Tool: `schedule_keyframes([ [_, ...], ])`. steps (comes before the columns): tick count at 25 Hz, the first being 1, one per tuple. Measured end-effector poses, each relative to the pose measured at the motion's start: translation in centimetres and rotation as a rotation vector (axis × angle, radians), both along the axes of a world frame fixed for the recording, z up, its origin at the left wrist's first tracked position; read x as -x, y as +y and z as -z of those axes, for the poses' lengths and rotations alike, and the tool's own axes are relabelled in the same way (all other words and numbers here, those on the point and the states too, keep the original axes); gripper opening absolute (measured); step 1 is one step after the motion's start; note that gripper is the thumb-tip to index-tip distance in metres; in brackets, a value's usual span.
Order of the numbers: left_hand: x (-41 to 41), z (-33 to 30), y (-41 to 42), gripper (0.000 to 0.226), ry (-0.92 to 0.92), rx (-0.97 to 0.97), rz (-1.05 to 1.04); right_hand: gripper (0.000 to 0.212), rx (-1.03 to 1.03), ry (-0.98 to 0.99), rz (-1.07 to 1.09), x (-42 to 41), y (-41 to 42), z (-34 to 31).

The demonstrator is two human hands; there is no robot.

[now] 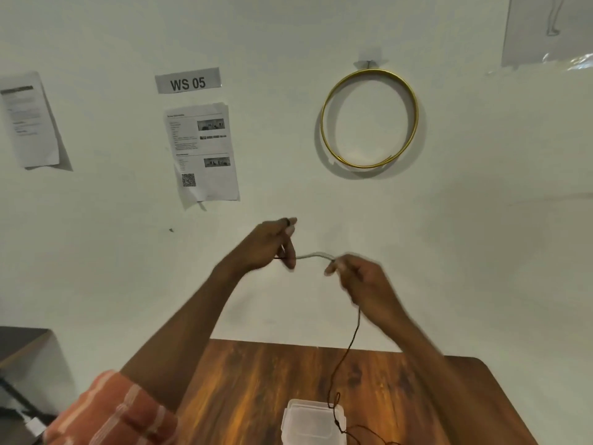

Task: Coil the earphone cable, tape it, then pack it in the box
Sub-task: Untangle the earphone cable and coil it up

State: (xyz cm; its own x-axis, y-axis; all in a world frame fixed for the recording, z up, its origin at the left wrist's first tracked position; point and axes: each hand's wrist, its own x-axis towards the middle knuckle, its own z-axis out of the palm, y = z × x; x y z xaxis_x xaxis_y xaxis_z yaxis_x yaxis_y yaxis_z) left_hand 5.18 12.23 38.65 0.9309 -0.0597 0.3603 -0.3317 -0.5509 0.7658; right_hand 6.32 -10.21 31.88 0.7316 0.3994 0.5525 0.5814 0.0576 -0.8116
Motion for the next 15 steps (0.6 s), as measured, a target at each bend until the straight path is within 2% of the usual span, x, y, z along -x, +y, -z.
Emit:
schedule_keyframes([
  [2, 1.5, 2.7, -1.2, 0.043, 0.156, 0.179, 0.178, 0.031, -0.084, 0.003, 0.041, -1.6, -0.8, -3.4],
  [5, 3.8, 5.9, -4.4, 0.05, 0.301, 0.59, 0.503, 0.032, -0.048, -0.002, 0.03, -4.3, -0.1, -6.0],
  [6, 4.3, 6.2, -5.3, 0.051, 0.315, 0.699, 0.601, 0.033, -0.033, 0.008, 0.032, -5.0, 0.4, -5.8],
  [8, 4.3, 5.5, -6.1, 0.052, 0.225, 0.853, 0.678, 0.036, -0.036, 0.073, 0.047, -5.5, 1.5, -4.1],
  [10, 3.1, 3.3, -5.9, 0.05, 0.032, 0.962, 0.605, 0.036, 0.002, 0.115, 0.048, -4.9, 2.2, -0.6],
  [12, 1.4, 0.6, -4.7, 0.044, -0.168, 1.042, 0.446, 0.029, 0.132, 0.113, -0.003, -3.2, 2.4, 3.3],
  [14, -0.3, -1.9, -3.2, 0.041, -0.322, 0.948, 0.217, 0.023, 0.254, 0.095, -0.093, -1.0, 2.2, 5.7],
  [15, -1.0, -2.7, -2.4, 0.042, -0.364, 0.793, 0.08, 0.022, 0.292, 0.068, -0.13, -0.1, 1.9, 5.9],
])
